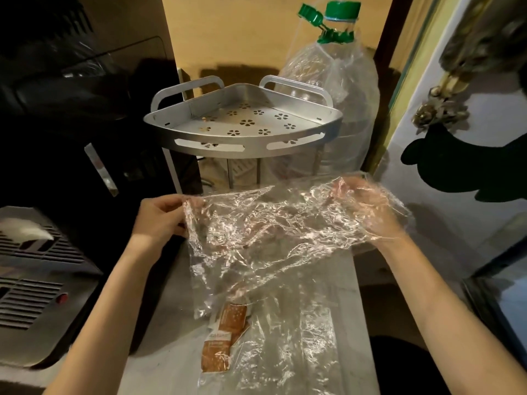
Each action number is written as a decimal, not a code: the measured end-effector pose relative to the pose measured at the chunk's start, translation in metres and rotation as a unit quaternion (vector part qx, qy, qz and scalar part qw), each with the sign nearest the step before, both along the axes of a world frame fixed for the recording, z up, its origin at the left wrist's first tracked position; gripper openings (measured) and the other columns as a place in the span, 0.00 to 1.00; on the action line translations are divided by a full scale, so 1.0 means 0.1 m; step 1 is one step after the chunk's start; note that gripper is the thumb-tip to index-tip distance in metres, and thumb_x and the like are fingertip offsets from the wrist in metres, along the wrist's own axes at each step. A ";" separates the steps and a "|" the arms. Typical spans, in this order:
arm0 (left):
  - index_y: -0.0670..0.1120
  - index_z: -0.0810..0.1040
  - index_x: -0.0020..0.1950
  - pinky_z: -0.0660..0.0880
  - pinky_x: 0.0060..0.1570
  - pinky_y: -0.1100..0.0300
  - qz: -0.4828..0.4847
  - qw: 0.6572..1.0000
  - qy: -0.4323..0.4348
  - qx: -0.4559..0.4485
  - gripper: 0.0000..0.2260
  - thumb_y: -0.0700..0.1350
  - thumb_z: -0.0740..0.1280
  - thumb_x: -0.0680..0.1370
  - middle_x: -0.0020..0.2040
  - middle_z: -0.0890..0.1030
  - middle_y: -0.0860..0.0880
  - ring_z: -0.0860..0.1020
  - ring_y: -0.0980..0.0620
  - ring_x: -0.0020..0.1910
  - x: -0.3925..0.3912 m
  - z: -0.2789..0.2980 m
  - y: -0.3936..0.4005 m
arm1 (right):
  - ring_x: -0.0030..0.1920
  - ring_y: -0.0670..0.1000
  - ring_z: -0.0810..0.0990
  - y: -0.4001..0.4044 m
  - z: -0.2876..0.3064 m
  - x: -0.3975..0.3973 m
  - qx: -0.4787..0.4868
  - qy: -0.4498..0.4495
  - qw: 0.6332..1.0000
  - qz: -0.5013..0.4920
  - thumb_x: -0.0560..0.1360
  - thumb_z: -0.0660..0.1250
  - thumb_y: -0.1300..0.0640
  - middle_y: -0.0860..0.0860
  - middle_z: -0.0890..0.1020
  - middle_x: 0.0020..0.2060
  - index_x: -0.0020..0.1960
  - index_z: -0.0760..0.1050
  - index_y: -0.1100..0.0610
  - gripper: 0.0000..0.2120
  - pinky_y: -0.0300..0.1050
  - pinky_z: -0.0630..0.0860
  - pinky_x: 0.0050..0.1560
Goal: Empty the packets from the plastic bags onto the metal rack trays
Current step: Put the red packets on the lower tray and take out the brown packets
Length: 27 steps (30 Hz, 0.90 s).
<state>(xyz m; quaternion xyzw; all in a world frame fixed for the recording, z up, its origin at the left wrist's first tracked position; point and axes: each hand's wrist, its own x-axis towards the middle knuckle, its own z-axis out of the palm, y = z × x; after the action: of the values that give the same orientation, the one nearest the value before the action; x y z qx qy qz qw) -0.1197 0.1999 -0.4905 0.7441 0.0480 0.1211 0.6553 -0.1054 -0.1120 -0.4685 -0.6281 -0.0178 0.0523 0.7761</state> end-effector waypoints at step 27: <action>0.44 0.75 0.52 0.81 0.35 0.59 -0.090 0.962 0.151 -0.207 0.10 0.37 0.56 0.79 0.40 0.85 0.49 0.84 0.52 0.40 -0.60 -0.51 0.16 | 0.54 0.56 0.81 -0.13 -0.73 -0.12 -0.073 0.129 0.985 0.087 0.68 0.68 0.43 0.58 0.83 0.52 0.61 0.72 0.54 0.26 0.51 0.75 0.57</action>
<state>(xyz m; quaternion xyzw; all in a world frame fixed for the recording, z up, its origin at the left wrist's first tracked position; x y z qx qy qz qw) -0.1798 0.2156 -0.5410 0.6034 0.1032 -0.0650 0.7880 -0.1171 -0.1246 -0.5417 -0.6672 0.0323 0.2014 0.7164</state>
